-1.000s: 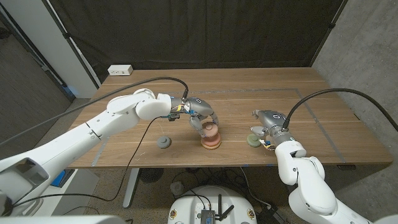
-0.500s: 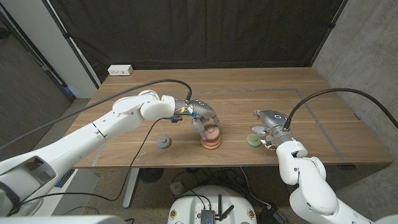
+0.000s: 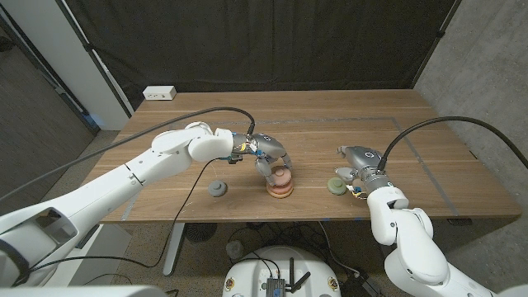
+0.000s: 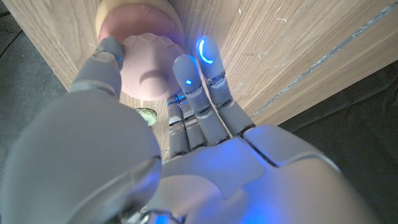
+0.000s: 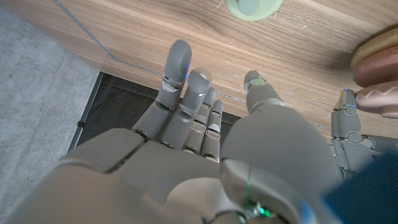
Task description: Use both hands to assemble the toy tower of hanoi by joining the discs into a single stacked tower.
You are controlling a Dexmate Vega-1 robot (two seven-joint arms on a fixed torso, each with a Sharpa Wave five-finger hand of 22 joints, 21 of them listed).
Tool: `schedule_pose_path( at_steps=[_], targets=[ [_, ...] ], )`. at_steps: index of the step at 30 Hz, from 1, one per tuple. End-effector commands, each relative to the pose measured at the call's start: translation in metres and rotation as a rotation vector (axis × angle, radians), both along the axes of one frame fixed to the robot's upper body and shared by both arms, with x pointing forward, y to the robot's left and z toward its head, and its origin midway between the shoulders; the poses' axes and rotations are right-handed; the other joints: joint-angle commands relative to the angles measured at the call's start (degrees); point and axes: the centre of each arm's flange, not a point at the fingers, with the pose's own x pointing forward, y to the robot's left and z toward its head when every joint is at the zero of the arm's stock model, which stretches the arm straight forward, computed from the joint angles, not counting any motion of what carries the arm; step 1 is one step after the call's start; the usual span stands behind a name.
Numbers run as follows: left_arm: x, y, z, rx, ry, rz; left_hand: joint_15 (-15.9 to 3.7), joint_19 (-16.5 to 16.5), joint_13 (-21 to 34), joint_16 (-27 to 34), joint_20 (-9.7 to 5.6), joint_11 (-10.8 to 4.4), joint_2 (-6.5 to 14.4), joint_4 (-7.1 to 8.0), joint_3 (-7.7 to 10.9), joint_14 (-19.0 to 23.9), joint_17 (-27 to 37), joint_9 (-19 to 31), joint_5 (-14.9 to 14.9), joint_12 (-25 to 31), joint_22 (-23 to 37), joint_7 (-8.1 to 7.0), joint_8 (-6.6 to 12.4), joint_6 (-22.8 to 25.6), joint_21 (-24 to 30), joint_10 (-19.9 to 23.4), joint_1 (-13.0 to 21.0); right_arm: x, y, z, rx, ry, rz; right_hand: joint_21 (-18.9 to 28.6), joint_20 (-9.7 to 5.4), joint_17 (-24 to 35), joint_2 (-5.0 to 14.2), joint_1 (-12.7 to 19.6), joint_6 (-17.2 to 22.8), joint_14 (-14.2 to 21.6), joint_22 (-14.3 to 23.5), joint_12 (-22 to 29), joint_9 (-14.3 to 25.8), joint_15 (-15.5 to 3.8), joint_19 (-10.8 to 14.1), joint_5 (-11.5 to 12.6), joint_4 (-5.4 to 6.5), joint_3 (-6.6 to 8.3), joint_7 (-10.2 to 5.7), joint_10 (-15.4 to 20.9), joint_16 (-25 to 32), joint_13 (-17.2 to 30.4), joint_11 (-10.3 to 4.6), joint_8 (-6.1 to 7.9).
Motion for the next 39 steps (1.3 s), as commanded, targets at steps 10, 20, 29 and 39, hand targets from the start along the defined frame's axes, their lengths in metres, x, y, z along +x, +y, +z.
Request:
schedule_pose_path(
  at_steps=[10, 20, 29, 39],
  targets=[
    [0.005, 0.001, -0.009, -0.022, 0.044, 0.000, -1.44, -0.35, 0.38, -0.58, -5.78, -4.12, 0.71, 1.08, 1.50, 0.06, -0.28, 1.37, 0.34, -0.17, 0.02, -1.04, -0.33, 1.27, -0.02, 4.68, 0.54, 0.002, 0.001, 0.002, -0.004, 0.004, 0.004, 0.47, -5.01, -0.08, -0.14, 0.85, 0.00, -0.11, 0.07, -0.22, 0.32, -1.48, -0.28, 0.33, -0.11, 0.34, -0.03, 0.42, 0.32, 0.26, -0.08, -0.29],
    [0.006, -0.003, -0.013, -0.006, 0.048, -0.001, -1.44, -0.43, 0.70, -0.25, -5.77, -4.11, 0.71, 1.06, 1.50, 0.54, 0.11, 1.43, 0.37, -0.23, 0.02, -0.96, -0.43, 1.41, 0.01, 4.83, 0.60, 0.001, -0.001, 0.001, 0.003, 0.007, -0.002, 0.52, -4.99, -0.02, -0.13, 0.84, 0.07, -0.08, 0.07, -0.21, 0.34, -1.47, -0.33, 0.43, -0.03, 0.39, -0.11, 0.40, 0.37, 0.32, -0.11, -0.30],
    [0.008, -0.004, -0.014, 0.002, 0.034, 0.003, -1.44, -0.46, 0.89, -0.54, -5.76, -4.27, 0.70, 1.04, 1.52, 0.25, -0.05, 1.46, 0.41, -0.35, 0.02, -1.17, -0.52, 1.37, 0.04, 4.67, 0.67, 0.001, -0.001, -0.001, 0.006, 0.007, 0.002, 0.54, -5.01, -0.10, -0.13, 0.94, 0.19, -0.23, 0.07, -0.19, 0.36, -1.47, -0.36, 0.52, -0.06, 0.46, 0.02, 0.46, 0.27, 0.36, -0.11, -0.28],
    [0.007, -0.005, -0.016, 0.039, 0.024, 0.018, -1.44, -0.88, 0.96, -0.86, -5.69, -4.40, 0.29, 1.14, 1.25, -0.11, -0.29, 1.45, 0.35, -0.81, -0.03, -1.25, -0.95, 0.47, -0.14, 3.72, 0.27, 0.000, -0.002, -0.002, 0.004, 0.009, 0.005, 0.58, -5.00, -0.08, -0.15, 0.95, 0.19, -0.22, 0.07, -0.21, 0.38, -1.47, -0.39, 0.60, -0.05, 0.48, 0.07, 0.45, 0.29, 0.37, -0.12, -0.31]
  ],
)
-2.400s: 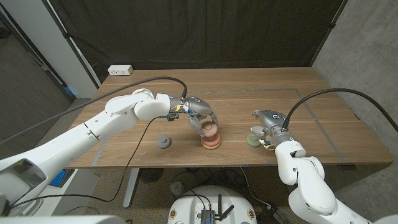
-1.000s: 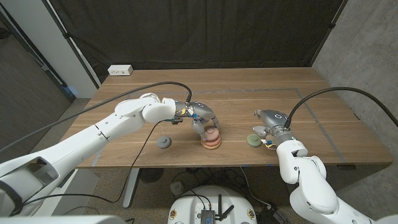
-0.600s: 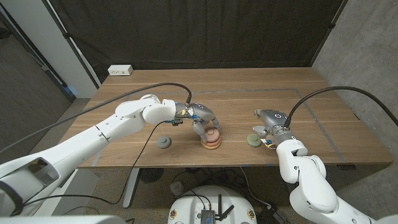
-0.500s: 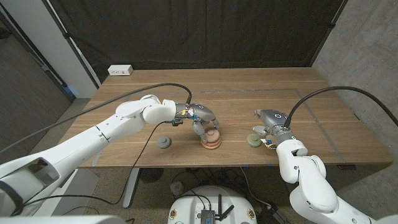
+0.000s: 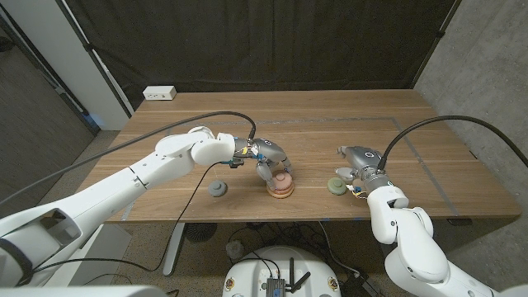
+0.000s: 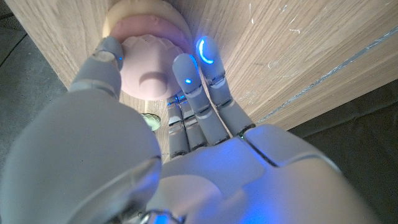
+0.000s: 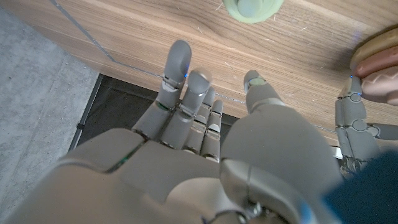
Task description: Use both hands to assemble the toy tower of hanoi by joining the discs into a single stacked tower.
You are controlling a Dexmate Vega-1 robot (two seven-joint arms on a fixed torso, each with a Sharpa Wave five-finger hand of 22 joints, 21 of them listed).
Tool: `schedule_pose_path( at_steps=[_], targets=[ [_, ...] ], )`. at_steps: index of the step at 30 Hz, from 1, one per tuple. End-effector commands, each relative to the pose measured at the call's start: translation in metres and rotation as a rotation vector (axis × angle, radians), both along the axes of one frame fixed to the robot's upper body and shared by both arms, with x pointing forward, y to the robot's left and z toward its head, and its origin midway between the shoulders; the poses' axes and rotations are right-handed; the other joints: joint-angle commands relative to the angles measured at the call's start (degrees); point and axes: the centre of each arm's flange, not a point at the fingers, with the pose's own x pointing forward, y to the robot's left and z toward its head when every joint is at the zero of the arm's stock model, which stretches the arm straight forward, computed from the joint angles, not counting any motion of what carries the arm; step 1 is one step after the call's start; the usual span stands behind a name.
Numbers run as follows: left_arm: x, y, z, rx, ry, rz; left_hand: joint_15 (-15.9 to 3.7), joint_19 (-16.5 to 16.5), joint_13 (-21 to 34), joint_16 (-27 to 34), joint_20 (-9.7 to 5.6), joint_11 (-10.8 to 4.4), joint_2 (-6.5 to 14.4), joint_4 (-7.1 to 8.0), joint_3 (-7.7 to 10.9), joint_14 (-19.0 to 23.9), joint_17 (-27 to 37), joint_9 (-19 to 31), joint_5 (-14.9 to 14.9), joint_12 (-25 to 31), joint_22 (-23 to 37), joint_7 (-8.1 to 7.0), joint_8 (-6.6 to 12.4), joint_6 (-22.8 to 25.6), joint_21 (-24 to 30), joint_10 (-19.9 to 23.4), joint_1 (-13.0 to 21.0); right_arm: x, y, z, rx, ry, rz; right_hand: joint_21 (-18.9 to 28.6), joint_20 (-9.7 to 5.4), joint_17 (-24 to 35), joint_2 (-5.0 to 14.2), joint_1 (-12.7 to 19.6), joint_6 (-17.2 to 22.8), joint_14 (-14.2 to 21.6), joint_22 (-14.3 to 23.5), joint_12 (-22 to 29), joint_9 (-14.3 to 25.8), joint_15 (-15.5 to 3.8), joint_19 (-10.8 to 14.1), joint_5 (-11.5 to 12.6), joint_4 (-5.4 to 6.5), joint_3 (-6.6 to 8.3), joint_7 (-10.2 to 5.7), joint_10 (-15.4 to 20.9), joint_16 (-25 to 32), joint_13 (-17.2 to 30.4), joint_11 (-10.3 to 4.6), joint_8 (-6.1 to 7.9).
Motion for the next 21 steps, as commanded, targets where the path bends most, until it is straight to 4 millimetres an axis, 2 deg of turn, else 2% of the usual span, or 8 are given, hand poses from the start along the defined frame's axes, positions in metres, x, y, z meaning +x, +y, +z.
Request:
schedule_pose_path(
  at_steps=[1, 11, 21],
  targets=[
    [0.0003, -0.0012, -0.0025, 0.039, -0.015, 0.018, -1.44, -0.51, 0.11, -0.31, -5.74, -4.25, 0.40, 1.17, 1.18, -0.20, -0.10, 0.30, 0.21, 0.04, -0.05, -0.82, -0.08, 0.55, -0.22, 3.53, -0.07, -0.0012, -0.0009, -0.0013, -0.002, 0.000, 0.004, 0.60, -5.32, -0.05, 0.02, 0.74, 0.17, -0.29, 0.09, -0.21, 0.10, -1.48, -0.07, 0.20, -0.04, 0.45, -0.01, 0.45, 0.16, 0.10, -0.14, -0.33],
    [-0.0030, -0.0016, 0.0021, 0.077, -0.055, 0.029, -1.43, -1.74, 0.38, -0.86, -5.59, -4.25, -0.36, 1.54, 0.45, -1.18, -0.50, 0.21, 0.05, -0.81, -0.15, -0.89, -1.05, -2.40, -0.88, -0.06, -1.46, -0.0020, -0.0002, -0.0014, -0.001, 0.000, 0.012, 0.62, -5.31, 0.09, 0.02, 0.73, 0.12, -0.20, 0.09, -0.25, 0.11, -1.47, -0.11, 0.26, -0.01, 0.47, 0.04, 0.47, 0.27, 0.05, -0.07, -0.37],
    [-0.0051, -0.0034, 0.0052, 0.117, -0.073, 0.039, -1.41, -3.36, 0.15, -1.48, -5.56, -3.57, -0.65, 1.70, -0.11, -2.93, -0.65, 0.04, -0.06, -1.56, -0.08, -0.74, -1.93, -6.85, -1.57, -5.20, -2.76, -0.0034, -0.0003, -0.0022, 0.003, 0.004, 0.017, 0.67, -5.30, 0.09, -0.06, 0.61, 0.09, -0.14, 0.09, -0.23, 0.14, -1.46, -0.15, 0.32, 0.04, 0.42, -0.14, 0.58, 0.31, 0.05, 0.09, -0.41]
  ],
)
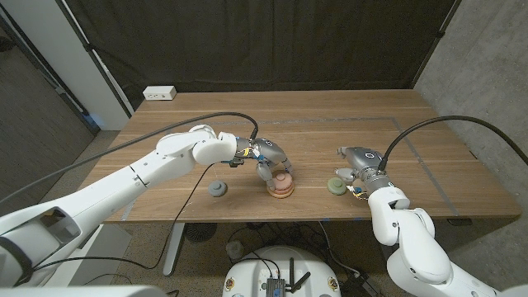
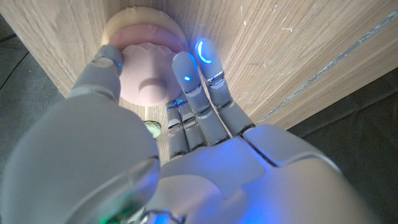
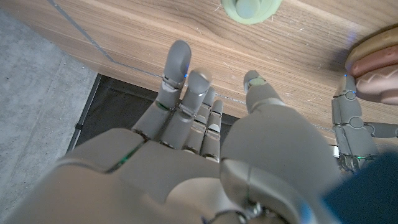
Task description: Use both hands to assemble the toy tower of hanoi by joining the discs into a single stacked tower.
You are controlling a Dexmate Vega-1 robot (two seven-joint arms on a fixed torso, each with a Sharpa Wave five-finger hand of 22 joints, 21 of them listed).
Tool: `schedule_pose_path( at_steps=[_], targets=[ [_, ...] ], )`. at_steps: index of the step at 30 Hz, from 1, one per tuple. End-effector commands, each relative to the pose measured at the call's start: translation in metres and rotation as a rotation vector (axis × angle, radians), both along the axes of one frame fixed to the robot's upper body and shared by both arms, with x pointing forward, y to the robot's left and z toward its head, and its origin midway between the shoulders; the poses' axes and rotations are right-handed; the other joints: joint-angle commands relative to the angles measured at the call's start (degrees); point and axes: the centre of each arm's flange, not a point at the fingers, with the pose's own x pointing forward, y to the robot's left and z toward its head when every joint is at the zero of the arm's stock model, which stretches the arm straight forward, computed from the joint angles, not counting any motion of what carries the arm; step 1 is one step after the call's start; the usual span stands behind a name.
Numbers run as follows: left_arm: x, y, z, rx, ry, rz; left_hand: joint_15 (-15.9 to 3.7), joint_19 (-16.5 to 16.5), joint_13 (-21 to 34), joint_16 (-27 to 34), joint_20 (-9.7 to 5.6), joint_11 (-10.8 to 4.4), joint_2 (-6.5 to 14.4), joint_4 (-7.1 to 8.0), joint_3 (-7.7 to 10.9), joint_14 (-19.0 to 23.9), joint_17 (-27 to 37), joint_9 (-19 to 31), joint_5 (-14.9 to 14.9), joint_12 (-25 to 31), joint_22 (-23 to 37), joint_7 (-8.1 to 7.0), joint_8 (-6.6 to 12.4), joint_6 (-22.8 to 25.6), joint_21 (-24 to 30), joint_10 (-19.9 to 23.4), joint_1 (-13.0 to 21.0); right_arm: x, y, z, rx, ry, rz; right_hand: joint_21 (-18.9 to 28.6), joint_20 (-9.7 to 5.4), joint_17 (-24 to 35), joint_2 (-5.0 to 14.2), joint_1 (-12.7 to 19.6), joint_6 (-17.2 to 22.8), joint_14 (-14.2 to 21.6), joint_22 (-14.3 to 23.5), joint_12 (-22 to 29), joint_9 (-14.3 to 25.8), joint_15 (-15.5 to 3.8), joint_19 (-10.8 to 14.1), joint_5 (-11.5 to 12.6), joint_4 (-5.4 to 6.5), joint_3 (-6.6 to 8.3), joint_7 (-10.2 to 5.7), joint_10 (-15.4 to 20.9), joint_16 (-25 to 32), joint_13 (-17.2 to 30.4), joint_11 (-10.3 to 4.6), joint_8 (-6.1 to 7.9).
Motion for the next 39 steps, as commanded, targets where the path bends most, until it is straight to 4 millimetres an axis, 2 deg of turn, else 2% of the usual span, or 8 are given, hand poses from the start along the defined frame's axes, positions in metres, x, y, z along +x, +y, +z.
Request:
schedule_pose_path(
  at_steps=[1, 3, 11, 22, 39],
  targets=[
    [-0.0017, -0.0011, 0.0032, 0.060, -0.032, 0.025, -2.56, -0.98, 0.07, -0.16, -6.26, 0.11, -0.55, 1.00, 0.48, -0.67, 0.18, 0.04, -0.02, -0.29, 0.05, -0.11, -0.34, -1.66, -0.34, -1.98, -0.42, -0.0022, 0.0004, -0.0010, 0.000, 0.005, 0.008, 0.24, -5.29, 0.12, -0.07, 0.59, 0.15, -0.14, 0.09, -0.22, 0.16, -1.46, -0.17, 0.31, 0.05, 0.42, -0.16, 0.60, 0.32, 0.08, 0.09, 0.05],
    [-0.0017, -0.0014, 0.0035, 0.067, -0.034, 0.031, -2.56, -1.26, -0.02, -0.41, -6.26, -0.03, -0.73, 1.01, 0.29, -1.25, 0.03, -0.01, -0.08, -0.31, 0.06, -0.25, -0.43, -2.69, -0.49, -3.05, -0.74, -0.0023, 0.0005, -0.0010, 0.000, 0.006, 0.008, 0.23, -5.28, 0.09, -0.09, 0.54, 0.08, -0.18, 0.08, -0.23, 0.16, -1.46, -0.20, 0.32, 0.08, 0.40, -0.07, 0.52, 0.28, 0.12, 0.00, 0.02],
    [-0.0028, -0.0024, 0.0044, 0.078, -0.049, 0.038, -2.54, -2.36, -0.40, -0.76, -6.26, 1.36, -1.19, 0.93, -0.31, -2.93, 0.07, -0.25, -0.32, -0.41, 0.11, -0.14, -0.35, -6.25, -1.07, -8.18, -1.69, -0.0024, 0.0006, 0.0000, -0.004, 0.007, 0.009, 0.25, -5.29, 0.06, -0.15, 0.36, 0.20, -0.11, 0.08, -0.21, 0.18, -1.46, -0.26, 0.35, 0.12, 0.33, 0.09, 0.53, 0.28, 0.20, -0.01, 0.04],
    [-0.0033, -0.0031, 0.0051, 0.085, -0.045, 0.047, -2.52, -3.56, -0.71, -1.04, -6.27, 2.24, -1.60, 0.89, -0.89, -4.45, 0.05, -0.49, -0.61, -0.32, 0.12, 0.11, -0.27, -9.60, -1.75, -12.37, -2.47, -0.0011, 0.0009, 0.0003, -0.006, 0.010, 0.011, 0.28, -5.30, 0.08, -0.20, 0.40, 0.17, -0.24, 0.07, -0.24, 0.20, -1.46, -0.25, 0.40, 0.05, 0.39, 0.09, 0.54, 0.23, 0.19, 0.08, 0.01],
    [-0.0049, 0.0015, 0.0110, 0.088, -0.037, 0.079, -2.47, -4.82, -1.03, -1.18, -6.11, 3.09, -2.32, 1.36, -2.08, -6.57, 0.15, -0.76, -1.26, 0.30, 0.00, 0.90, -0.04, -12.46, -2.97, -14.96, -4.54, 0.0003, 0.0005, 0.0007, -0.004, 0.005, 0.014, 0.31, -5.27, 0.04, -0.24, 0.22, 0.04, -0.19, 0.06, -0.28, 0.23, -1.45, -0.29, 0.49, 0.13, 0.36, 0.14, 0.48, 0.21, 0.23, 0.14, -0.08]
  ],
)
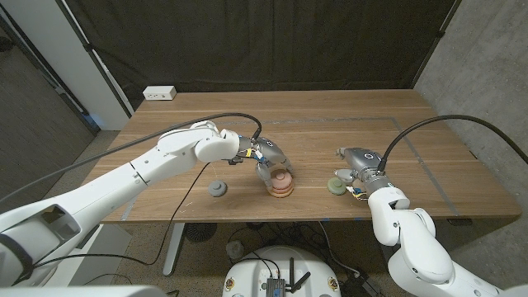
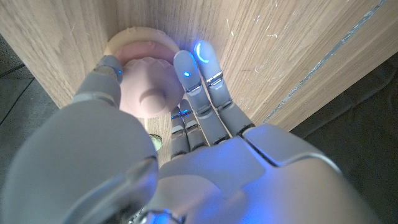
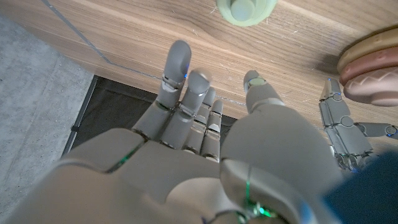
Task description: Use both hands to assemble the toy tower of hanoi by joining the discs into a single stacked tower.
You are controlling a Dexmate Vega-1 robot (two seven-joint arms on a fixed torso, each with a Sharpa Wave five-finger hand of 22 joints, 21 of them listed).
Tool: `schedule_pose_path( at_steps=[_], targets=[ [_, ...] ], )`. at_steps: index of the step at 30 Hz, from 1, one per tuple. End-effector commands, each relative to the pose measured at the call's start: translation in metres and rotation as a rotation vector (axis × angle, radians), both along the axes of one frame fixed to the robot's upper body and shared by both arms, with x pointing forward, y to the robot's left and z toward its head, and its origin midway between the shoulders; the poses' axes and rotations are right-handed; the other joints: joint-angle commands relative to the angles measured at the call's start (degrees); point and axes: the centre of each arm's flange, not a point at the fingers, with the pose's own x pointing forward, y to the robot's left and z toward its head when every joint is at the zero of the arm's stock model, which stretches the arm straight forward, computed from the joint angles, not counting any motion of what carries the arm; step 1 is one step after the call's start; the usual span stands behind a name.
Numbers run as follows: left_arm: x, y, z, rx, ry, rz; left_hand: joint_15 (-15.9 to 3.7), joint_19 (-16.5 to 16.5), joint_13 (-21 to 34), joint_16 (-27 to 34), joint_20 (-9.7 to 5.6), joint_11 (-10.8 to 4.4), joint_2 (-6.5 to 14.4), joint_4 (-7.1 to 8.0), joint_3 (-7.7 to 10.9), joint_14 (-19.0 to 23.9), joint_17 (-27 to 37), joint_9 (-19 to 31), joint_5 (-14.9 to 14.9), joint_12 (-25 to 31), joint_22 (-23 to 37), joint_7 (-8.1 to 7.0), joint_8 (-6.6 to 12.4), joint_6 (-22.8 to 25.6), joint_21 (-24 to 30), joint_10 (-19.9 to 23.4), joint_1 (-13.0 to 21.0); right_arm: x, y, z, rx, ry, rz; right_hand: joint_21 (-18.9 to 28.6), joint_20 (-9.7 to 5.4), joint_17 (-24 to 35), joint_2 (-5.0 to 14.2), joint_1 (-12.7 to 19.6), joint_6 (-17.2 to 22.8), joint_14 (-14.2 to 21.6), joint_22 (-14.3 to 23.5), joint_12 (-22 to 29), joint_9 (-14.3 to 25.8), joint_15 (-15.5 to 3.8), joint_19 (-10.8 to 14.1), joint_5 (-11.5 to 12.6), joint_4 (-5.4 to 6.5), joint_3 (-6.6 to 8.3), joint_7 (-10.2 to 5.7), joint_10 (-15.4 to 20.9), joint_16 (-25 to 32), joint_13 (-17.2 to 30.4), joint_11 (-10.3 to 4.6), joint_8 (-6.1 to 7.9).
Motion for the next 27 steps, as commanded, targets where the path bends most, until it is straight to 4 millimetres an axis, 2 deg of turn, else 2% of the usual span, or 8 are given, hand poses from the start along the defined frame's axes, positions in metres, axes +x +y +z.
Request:
schedule_pose_path(
  at_steps=[1, 11, 16, 18, 27],
  targets=[
    [0.000, 0.004, 0.005, 0.004, 0.016, 0.026, -4.70, -0.40, 0.03, -0.05, -7.24, 0.02, -0.21, 0.13, -0.36, -0.57, 0.19, 0.00, -0.48, 0.47, 0.16, 0.25, 0.31, -0.83, -0.37, -0.50, -0.92, 0.001, -0.001, 0.001, -0.002, -0.006, 0.002, 0.31, -5.27, 0.06, -0.26, 0.22, 0.06, -0.17, 0.20, -0.28, 0.25, -1.46, -0.30, 0.50, 0.12, 0.36, 0.07, 0.48, 0.24, 0.26, 0.09, -0.08],
    [-0.003, 0.013, 0.010, -0.017, 0.011, 0.053, -4.69, -0.06, -0.10, -0.02, -7.24, 0.57, -0.27, 0.31, -0.73, -0.96, 0.16, -0.10, -0.79, 0.89, 0.13, 0.73, 0.61, -0.88, -0.65, -0.28, -1.75, 0.000, -0.001, 0.003, -0.004, -0.005, 0.002, 0.33, -5.29, 0.11, -0.29, 0.20, 0.09, -0.20, 0.19, -0.29, 0.27, -1.46, -0.29, 0.54, 0.10, 0.38, 0.11, 0.52, 0.25, 0.24, 0.05, -0.07],
    [-0.005, 0.021, 0.013, -0.046, -0.010, 0.069, -4.72, 0.91, -0.25, 0.44, -7.27, 0.41, 0.19, 0.26, -0.73, -0.38, 0.31, -0.18, -0.94, 1.64, 0.19, 0.71, 1.50, 1.08, -0.53, 1.42, -1.89, 0.000, 0.000, 0.004, -0.002, -0.006, 0.004, 0.34, -5.29, 0.04, -0.29, 0.19, 0.15, -0.29, 0.19, -0.28, 0.27, -1.46, -0.28, 0.55, 0.10, 0.39, 0.04, 0.50, 0.18, 0.27, 0.07, -0.05],
    [-0.007, 0.028, 0.015, -0.074, -0.018, 0.080, -4.73, 1.64, -0.34, 0.77, -7.31, -0.03, 0.46, 0.15, -0.66, 0.23, 0.37, -0.23, -0.99, 2.00, 0.23, 0.72, 1.73, 1.74, -0.35, 2.44, -1.79, 0.001, 0.000, 0.004, 0.003, 0.003, 0.011, 0.33, -5.28, 0.08, -0.30, 0.17, 0.16, -0.25, 0.19, -0.27, 0.27, -1.46, -0.31, 0.56, 0.10, 0.39, 0.02, 0.49, 0.22, 0.30, 0.03, -0.05],
    [-0.011, 0.054, 0.020, -0.169, -0.024, 0.130, -4.74, 2.29, -0.52, 1.22, -7.43, -0.17, 0.82, -0.07, -0.55, 1.27, 0.30, -0.31, -1.07, 2.22, 0.25, 0.69, 2.02, 2.77, -0.31, 3.42, -1.60, 0.006, 0.002, 0.006, 0.007, -0.003, 0.042, 0.22, -5.24, -0.22, -0.40, -0.20, -0.43, -0.60, 0.16, -0.45, 0.28, -1.45, -0.60, 0.57, 0.23, 0.29, 0.32, 0.01, -0.14, 0.25, 0.27, -0.29]
  ],
)
